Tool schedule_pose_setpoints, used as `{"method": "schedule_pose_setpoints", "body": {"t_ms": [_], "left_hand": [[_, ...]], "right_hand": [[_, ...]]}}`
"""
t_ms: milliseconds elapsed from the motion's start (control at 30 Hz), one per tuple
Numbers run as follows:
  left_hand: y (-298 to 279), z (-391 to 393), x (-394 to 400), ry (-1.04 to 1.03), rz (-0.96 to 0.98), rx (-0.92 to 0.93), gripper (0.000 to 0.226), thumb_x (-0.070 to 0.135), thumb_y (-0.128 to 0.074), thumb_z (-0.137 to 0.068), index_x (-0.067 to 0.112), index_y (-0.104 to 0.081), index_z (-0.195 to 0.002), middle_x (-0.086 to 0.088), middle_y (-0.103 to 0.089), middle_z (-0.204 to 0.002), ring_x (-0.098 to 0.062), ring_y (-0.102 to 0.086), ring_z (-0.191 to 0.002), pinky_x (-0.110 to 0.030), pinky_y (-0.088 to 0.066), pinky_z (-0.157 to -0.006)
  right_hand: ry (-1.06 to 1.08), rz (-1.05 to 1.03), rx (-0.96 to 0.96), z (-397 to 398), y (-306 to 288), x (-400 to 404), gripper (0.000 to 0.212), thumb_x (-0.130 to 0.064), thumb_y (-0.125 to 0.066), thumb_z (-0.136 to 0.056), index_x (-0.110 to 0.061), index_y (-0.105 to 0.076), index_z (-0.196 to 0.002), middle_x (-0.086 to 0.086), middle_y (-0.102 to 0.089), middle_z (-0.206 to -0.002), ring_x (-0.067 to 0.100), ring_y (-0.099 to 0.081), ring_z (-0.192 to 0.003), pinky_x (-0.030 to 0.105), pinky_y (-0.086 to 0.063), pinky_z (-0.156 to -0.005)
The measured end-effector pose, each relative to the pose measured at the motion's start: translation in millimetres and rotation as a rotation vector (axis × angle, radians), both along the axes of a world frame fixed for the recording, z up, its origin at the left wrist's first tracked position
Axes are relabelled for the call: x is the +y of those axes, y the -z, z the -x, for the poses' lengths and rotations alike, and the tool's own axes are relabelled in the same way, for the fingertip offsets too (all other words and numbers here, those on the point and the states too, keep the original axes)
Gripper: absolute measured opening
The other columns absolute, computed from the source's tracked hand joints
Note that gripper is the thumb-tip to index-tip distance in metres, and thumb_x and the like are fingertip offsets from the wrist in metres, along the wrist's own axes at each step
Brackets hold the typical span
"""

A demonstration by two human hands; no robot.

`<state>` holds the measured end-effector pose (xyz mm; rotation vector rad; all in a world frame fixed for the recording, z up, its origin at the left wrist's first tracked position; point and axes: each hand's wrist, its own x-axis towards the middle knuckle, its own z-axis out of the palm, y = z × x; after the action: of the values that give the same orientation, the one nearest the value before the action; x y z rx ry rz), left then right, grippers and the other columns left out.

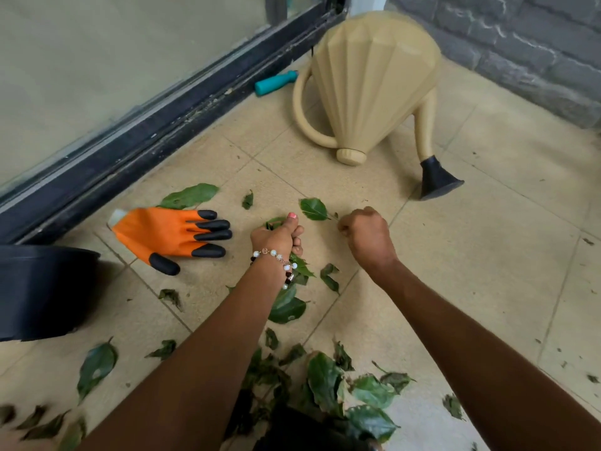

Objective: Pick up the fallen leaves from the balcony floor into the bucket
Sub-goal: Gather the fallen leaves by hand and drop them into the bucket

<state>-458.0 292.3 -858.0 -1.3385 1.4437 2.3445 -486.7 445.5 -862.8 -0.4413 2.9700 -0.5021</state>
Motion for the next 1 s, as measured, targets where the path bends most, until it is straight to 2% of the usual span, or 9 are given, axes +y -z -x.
{"method": "schedule_pose_setpoints", "body": {"t_ms": [133,233,367,500,600,700,833,933,1000], "left_hand": [[-5.0,4.2,-7.5,-0.010,-0.008,0.008,0.022,0.013,-0.066,-0.092,0.002,-0.058,-0.074,-0.009,-0.063,-0.067,-0.009,-0.041,-0.039,-0.016,-0.032,-0.035],[-6.5,5.7,-14.5,-0.023,-0.020,-0.001,0.020,0.015,-0.067,-0.091,0.001,-0.059,-0.079,-0.010,-0.063,-0.069,-0.009,-0.042,-0.039,-0.016,-0.033,-0.035],[-5.4,2.8,-26.8,-0.017,-0.032,-0.024,0.023,0.020,-0.067,-0.091,0.002,-0.058,-0.081,-0.008,-0.062,-0.067,-0.009,-0.041,-0.039,-0.016,-0.033,-0.035],[-6.4,0.5,-30.2,0.014,-0.049,-0.028,0.029,0.026,-0.068,-0.091,-0.001,-0.061,-0.094,-0.009,-0.061,-0.068,-0.009,-0.040,-0.040,-0.017,-0.033,-0.035],[-7.1,-2.1,-28.2,0.055,-0.031,-0.030,0.049,0.037,-0.070,-0.087,-0.006,-0.059,-0.108,-0.009,-0.060,-0.064,-0.011,-0.041,-0.038,-0.017,-0.036,-0.037],[-12.4,-3.5,-24.1,0.160,-0.008,-0.057,0.061,0.057,-0.069,-0.079,-0.001,-0.064,-0.099,-0.006,-0.059,-0.057,-0.015,-0.048,-0.041,-0.021,-0.042,-0.041],[-21.6,-0.4,-28.7,0.294,0.117,-0.140,0.082,0.080,-0.056,-0.071,0.007,-0.067,-0.106,-0.014,-0.072,-0.089,-0.029,-0.071,-0.075,-0.036,-0.059,-0.072],[-26.6,-0.3,-35.7,0.311,0.155,-0.174,0.097,0.086,-0.061,-0.057,0.010,-0.065,-0.118,-0.011,-0.070,-0.106,-0.029,-0.069,-0.092,-0.042,-0.055,-0.089],[-30.2,-2.7,-41.2,0.327,0.210,-0.207,0.088,0.078,-0.062,-0.069,0.008,-0.060,-0.123,-0.009,-0.066,-0.115,-0.026,-0.067,-0.092,-0.040,-0.055,-0.086]], "right_hand": [[0.110,0.323,-0.037,24.6,-13.7,-25.5,0.025,0.000,-0.063,-0.088,-0.010,-0.070,-0.110,0.007,-0.069,-0.101,0.013,-0.060,-0.088,0.025,-0.050,-0.085],[0.065,0.147,-0.099,35.3,-11.2,-47.7,0.042,-0.003,-0.066,-0.087,-0.009,-0.058,-0.127,0.015,-0.061,-0.109,0.022,-0.057,-0.095,0.023,-0.040,-0.076],[0.067,-0.011,-0.128,40.5,0.7,-54.5,0.026,-0.009,-0.065,-0.088,-0.004,-0.067,-0.114,0.015,-0.058,-0.111,0.025,-0.056,-0.097,0.024,-0.036,-0.073],[0.085,0.182,-0.157,34.6,-5.3,-53.3,0.015,-0.007,-0.071,-0.083,-0.006,-0.074,-0.098,0.010,-0.069,-0.100,0.018,-0.059,-0.089,0.020,-0.038,-0.072],[0.176,0.495,-0.224,16.5,-19.9,-61.5,0.010,-0.004,-0.075,-0.080,-0.003,-0.075,-0.090,0.003,-0.070,-0.080,0.011,-0.062,-0.070,0.014,-0.046,-0.066],[0.233,0.680,-0.259,1.1,-33.7,-74.8,0.003,-0.005,-0.076,-0.079,-0.008,-0.075,-0.079,0.002,-0.070,-0.071,0.015,-0.067,-0.064,0.026,-0.056,-0.070],[0.117,0.535,-0.072,-9.7,-47.7,-85.8,0.015,0.004,-0.065,-0.084,-0.003,-0.075,-0.077,0.005,-0.068,-0.068,0.017,-0.062,-0.059,0.014,-0.049,-0.059],[-0.064,0.413,-0.063,-14.7,-51.2,-84.5,0.019,0.006,-0.058,-0.086,0.001,-0.073,-0.076,0.010,-0.068,-0.070,0.025,-0.063,-0.064,0.033,-0.052,-0.072],[-0.134,0.370,-0.187,-13.3,-53.8,-80.6,0.020,0.001,-0.055,-0.091,0.000,-0.073,-0.081,0.006,-0.066,-0.071,0.022,-0.063,-0.071,0.029,-0.047,-0.082]]}}
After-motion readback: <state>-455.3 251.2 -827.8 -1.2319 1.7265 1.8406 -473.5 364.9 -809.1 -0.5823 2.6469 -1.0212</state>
